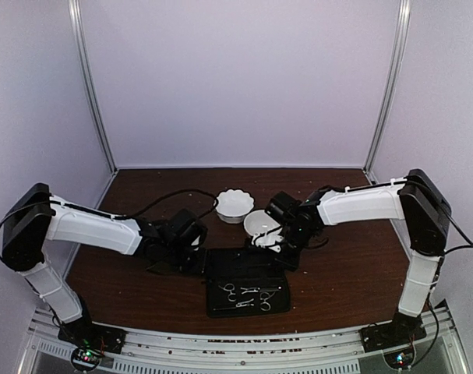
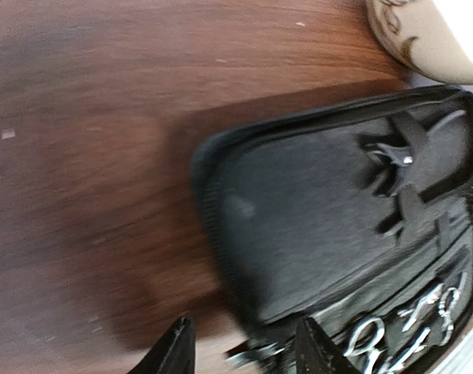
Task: Sort the hair-cutting tools
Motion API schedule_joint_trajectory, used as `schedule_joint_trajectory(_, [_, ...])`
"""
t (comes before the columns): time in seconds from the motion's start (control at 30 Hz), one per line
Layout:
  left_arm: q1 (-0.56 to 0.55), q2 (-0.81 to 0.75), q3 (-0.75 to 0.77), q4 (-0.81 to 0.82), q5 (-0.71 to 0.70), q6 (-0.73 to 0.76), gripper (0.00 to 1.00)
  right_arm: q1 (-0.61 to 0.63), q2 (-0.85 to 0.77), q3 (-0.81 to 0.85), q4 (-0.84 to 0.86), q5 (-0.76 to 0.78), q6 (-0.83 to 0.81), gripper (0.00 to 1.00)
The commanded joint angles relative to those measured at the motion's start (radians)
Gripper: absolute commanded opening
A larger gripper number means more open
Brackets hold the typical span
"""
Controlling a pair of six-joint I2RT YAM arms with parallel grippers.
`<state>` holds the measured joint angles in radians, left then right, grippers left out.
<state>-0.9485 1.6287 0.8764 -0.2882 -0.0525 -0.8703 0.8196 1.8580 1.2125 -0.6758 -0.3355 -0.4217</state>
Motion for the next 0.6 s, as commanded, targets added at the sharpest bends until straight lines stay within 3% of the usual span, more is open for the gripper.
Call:
schedule_joint_trajectory(0.0, [0.021,0.053,-0.018,0.175,0.14,-0.002,0.45,0.013,0.054,0.084,-0.029,0.042,-0.034,0.01])
schedule_joint_trajectory(0.4, [0.033,0.131,-0.057,0.33,0.241,-0.014,0.18,0.069,0.157,0.172,-0.067,0.056,-0.037,0.02])
schedule_joint_trajectory(0.57, [0.032,0.119,-0.065,0.322,0.239,-0.002,0.16,0.078,0.162,0.185,-0.074,0.054,-0.028,0.05])
